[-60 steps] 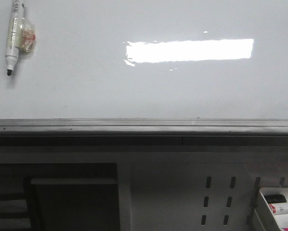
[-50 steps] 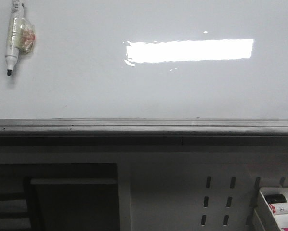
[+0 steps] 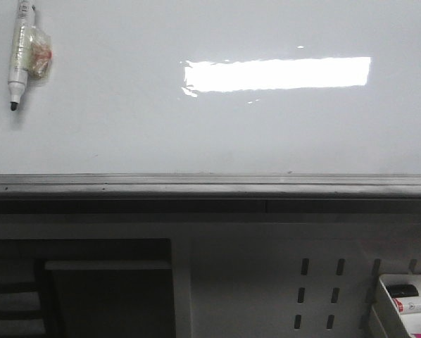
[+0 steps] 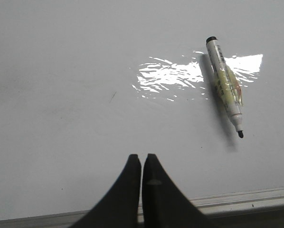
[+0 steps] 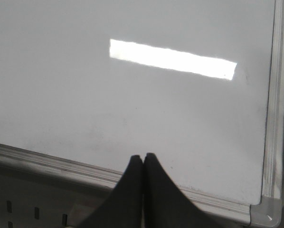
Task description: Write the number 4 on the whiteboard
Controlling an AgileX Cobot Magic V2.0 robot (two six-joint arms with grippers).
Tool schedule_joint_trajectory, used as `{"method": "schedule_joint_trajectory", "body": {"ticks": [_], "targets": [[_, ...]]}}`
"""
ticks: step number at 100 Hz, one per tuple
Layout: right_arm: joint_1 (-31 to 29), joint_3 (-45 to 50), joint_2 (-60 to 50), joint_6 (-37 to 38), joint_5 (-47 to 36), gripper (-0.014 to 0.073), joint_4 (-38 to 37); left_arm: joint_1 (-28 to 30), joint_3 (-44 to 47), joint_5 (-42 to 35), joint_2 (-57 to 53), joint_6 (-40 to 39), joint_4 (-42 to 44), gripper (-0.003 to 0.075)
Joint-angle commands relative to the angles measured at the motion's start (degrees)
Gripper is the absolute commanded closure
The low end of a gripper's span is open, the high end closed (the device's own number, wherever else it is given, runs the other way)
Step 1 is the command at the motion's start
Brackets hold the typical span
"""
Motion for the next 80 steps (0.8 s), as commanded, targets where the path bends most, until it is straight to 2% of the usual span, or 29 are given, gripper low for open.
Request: {"method": "schedule_joint_trajectory", "body": {"ticks": [1, 32, 65, 80], "targets": [[-0.33, 1.16, -1.32, -0.14, -4.03, 0.0659, -0.45, 0.23, 1.57, -4.30, -1.56, -0.58, -0.15, 0.0741], [-0.33, 1.16, -1.32, -0.14, -4.08, 0.0659, -0.03, 0.23, 1.57, -4.30, -1.56, -0.58, -0.53, 0.0741], [-0.33, 1.16, -1.32, -0.14, -6.49, 0.0659, 3.42, 0.23, 1.57, -4.92, -1.56, -0.58, -10.91, 0.0741], [-0.33, 1.16, -1.32, -0.14, -9.99, 0.0659, 8.05, 0.23, 1.57, -5.54, -1.56, -0.58, -22.56, 0.0741]]}}
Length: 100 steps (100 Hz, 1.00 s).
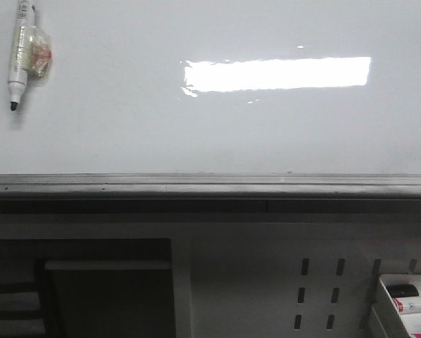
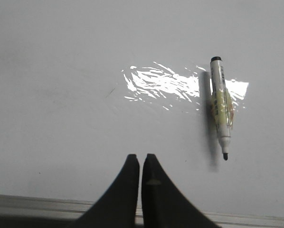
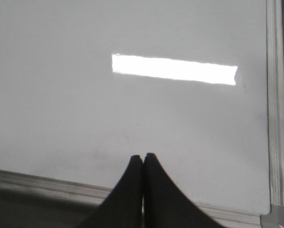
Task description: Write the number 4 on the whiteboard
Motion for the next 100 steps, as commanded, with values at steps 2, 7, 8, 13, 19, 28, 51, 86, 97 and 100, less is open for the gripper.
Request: {"method": "schedule_joint_trajectory", "body": {"ticks": [2, 7, 8, 13, 19, 28, 51, 86, 97, 100], "targets": [[-0.33, 1.16, -1.32, -0.14, -7.32, 0.0659, 3.59, 0.23, 1.57, -5.46, -1.56, -0.58, -8.91, 0.0741], [-0.33, 1.16, -1.32, -0.14, -8.16, 0.0659, 6.58, 0.23, 1.57, -6.26, -1.56, -0.58, -15.41, 0.0741], [-0.33, 1.16, -1.32, -0.14, -8.28, 0.0659, 7.18, 0.23, 1.57, -6.59, -1.56, -0.58, -17.07, 0.0741], [-0.33, 1.16, -1.32, -0.14, -8.90, 0.0659, 13.34, 0.23, 1.44, -7.10, -1.56, -0.58, -22.86, 0.0741], [-0.33, 1.16, -1.32, -0.14, -9.29, 0.0659, 22.34, 0.23, 1.10, -7.18, -1.56, -0.58, -27.51, 0.0741], [-0.33, 0.91, -1.32, -0.14, -9.53, 0.0659, 32.85, 0.23, -0.14, -6.06, -1.56, -0.58, -28.72, 0.0741], [-0.33, -7.42, 1.92, -3.50, 1.02, 0.0654, 33.37, 0.23, -9.50, 3.44, 1.84, -0.23, -20.24, 0.0741], [-0.33, -25.45, 27.83, -8.09, 16.68, 0.0655, 32.11, 0.23, -30.39, 19.67, 25.14, 7.92, -9.23, 0.0741], [-0.33, -28.50, 32.93, -8.09, 18.96, 0.0654, 32.11, 0.23, -33.49, 21.15, 30.65, 10.13, -11.60, 0.0740], [-0.23, -29.00, 33.78, -8.09, 19.21, 0.0654, 32.11, 0.23, -33.87, 21.28, 31.76, 10.72, -12.89, 0.0738]]}}
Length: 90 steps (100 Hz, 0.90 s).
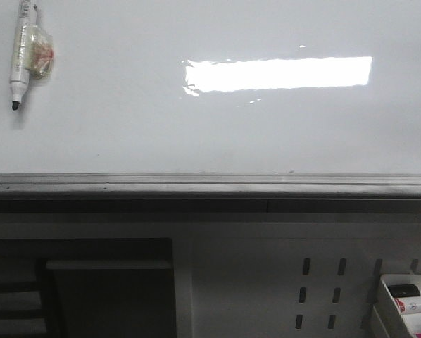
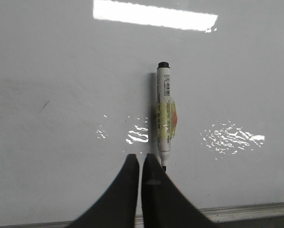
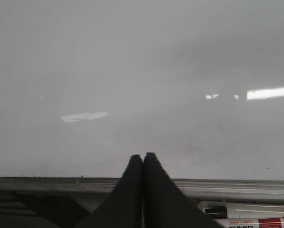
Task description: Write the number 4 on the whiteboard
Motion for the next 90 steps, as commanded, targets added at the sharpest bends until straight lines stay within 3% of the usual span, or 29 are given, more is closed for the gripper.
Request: {"method": "schedule_joint_trajectory", "body": {"ticks": [1, 11, 20, 30, 35, 42, 69, 90], "targets": [[-0.23, -3.79, 3.88, -0.97, -1.03, 0.0654, 0.18, 0.23, -3.62, -1.84, 4.50, 2.62, -3.66, 0.0738], [-0.23, -4.99, 5.66, -1.75, -0.79, 0.0637, 0.18, 0.23, -3.95, -2.20, 7.75, 8.68, -11.03, 0.0686], [-0.23, -5.28, 6.10, -2.07, -0.79, 0.0543, 0.18, 0.23, -3.95, -2.42, 10.73, 14.48, -18.21, 0.0563], [-0.23, -5.28, 6.15, -2.07, -0.90, 0.0326, 0.18, 0.23, -3.95, -3.21, 13.89, 20.65, -26.23, 0.0395], [-0.23, -5.28, 6.15, -2.07, -0.90, 0.0221, 0.18, 0.23, -3.95, -3.72, 15.33, 23.49, -29.52, 0.0349], [-0.23, -5.28, 6.15, -2.28, -0.78, 0.0148, 0.18, 0.23, -3.95, -4.29, 17.37, 27.76, -33.47, 0.0346], [-0.23, -5.28, 6.15, -3.58, -0.89, 0.0147, 0.18, 0.23, -6.30, -1.06, 26.26, 44.63, -49.36, 0.0355], [-0.23, -5.28, 6.15, -3.58, -0.78, 0.0147, 0.18, 0.23, -9.93, 1.28, 33.43, 47.57, -51.71, 0.0355]]}}
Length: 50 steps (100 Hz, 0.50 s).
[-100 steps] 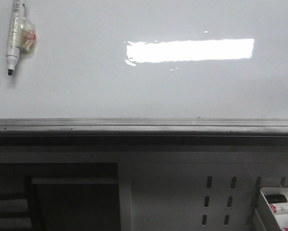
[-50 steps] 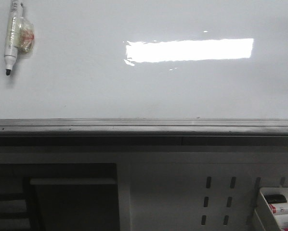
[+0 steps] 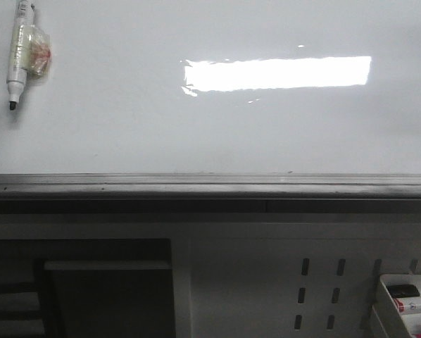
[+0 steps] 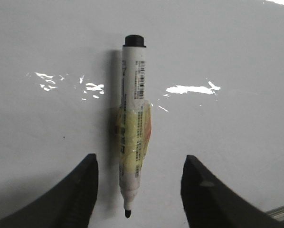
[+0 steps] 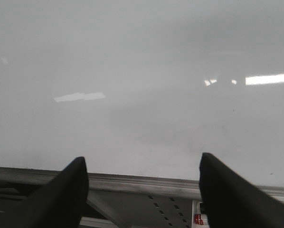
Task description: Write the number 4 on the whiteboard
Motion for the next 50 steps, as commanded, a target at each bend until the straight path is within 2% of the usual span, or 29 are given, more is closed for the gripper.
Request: {"method": "schedule_joint_trajectory", "body": {"ticks": [1, 22, 50], "targets": [[-0.23, -1.94, 0.44, -0.88, -2.86, 0.0147, 0.36, 0.23, -3.27, 1.43, 2.13, 0.98, -2.85, 0.0355], [-0.23, -1.94, 0.44, -0.88, -2.86, 0.0147, 0.36, 0.23, -5.83, 4.87, 7.25, 2.19, -3.38, 0.0355], [-0.23, -1.94, 0.44, -0.88, -2.86, 0.0147, 0.36, 0.23, -6.33, 4.28, 10.91, 4.55, -5.05, 0.0355]]}}
